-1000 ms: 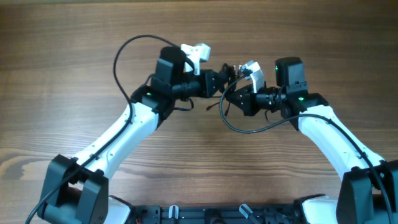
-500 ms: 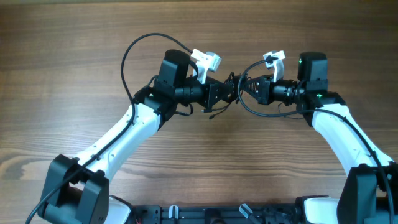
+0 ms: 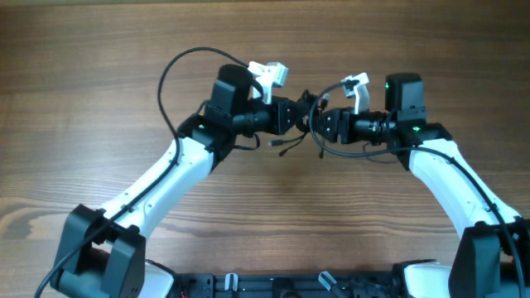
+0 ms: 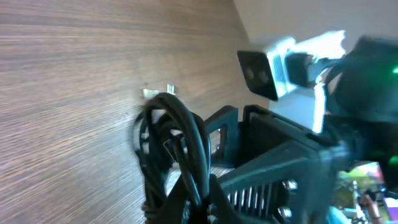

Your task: Untangle cables

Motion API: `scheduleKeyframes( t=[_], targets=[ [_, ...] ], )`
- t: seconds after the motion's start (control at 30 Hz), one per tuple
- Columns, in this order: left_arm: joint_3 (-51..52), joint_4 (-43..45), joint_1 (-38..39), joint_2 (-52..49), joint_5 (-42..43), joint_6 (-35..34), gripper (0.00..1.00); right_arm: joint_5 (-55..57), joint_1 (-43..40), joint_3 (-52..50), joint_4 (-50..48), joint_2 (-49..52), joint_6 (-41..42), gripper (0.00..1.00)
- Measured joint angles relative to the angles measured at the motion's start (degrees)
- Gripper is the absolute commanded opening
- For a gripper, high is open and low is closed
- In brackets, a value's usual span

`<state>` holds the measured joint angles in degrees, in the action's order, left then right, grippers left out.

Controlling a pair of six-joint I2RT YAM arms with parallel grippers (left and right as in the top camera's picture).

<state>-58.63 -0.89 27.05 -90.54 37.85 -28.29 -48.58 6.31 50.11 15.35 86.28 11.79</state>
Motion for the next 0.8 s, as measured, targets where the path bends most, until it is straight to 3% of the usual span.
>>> scheduleKeyframes(
  t=[0.13,0.17,0.2,0.3,0.47,0.5,0.57,0.67,0.7,0.8],
  targets=[
    [0.0,-0.4,-7.0,0.0,10.7,3.3,0.04,-0.7,-5.7,0.0,2.0,0.0,-9.8,0.89],
    [0.0,-0.4,-8.5,0.0,16.8,6.6,0.04,-4.9,-7.6,0.0,2.0,0.0,-16.3,0.92],
    [0.0,-0.6,-9.9,0.0,19.0,7.8,0.04,-9.6,-8.3,0.0,1.9,0.0,-22.2,0.92],
    [-0.3,-8.2,-10.2,0.0,25.7,13.8,0.04,-16.6,-8.2,0.0,-0.4,0.0,-29.4,0.92],
    [-0.2,-16.1,-7.7,0.0,28.2,22.2,0.04,-24.5,-8.2,0.0,-2.7,0.0,-33.6,0.87],
    [-0.2,-16.0,-7.1,0.0,28.3,23.0,0.04,-25.3,-8.0,0.0,-2.3,0.0,-34.0,0.83],
    [-0.2,-14.5,-5.6,0.0,28.4,24.2,0.04,-26.0,-6.7,0.0,-1.5,0.0,-34.4,0.62],
    [-0.2,-14.1,-4.3,0.0,28.4,24.8,0.04,-25.3,-3.8,0.0,-0.5,0.0,-34.8,0.58],
    [-0.2,-14.1,-4.2,0.0,28.1,24.9,0.04,-24.4,-2.9,0.0,0.0,0.0,-34.9,0.52],
    [-0.2,-12.9,-4.3,0.0,27.2,25.0,0.04,-20.4,-0.3,0.0,1.6,0.0,-35.3,0.17]
  ],
)
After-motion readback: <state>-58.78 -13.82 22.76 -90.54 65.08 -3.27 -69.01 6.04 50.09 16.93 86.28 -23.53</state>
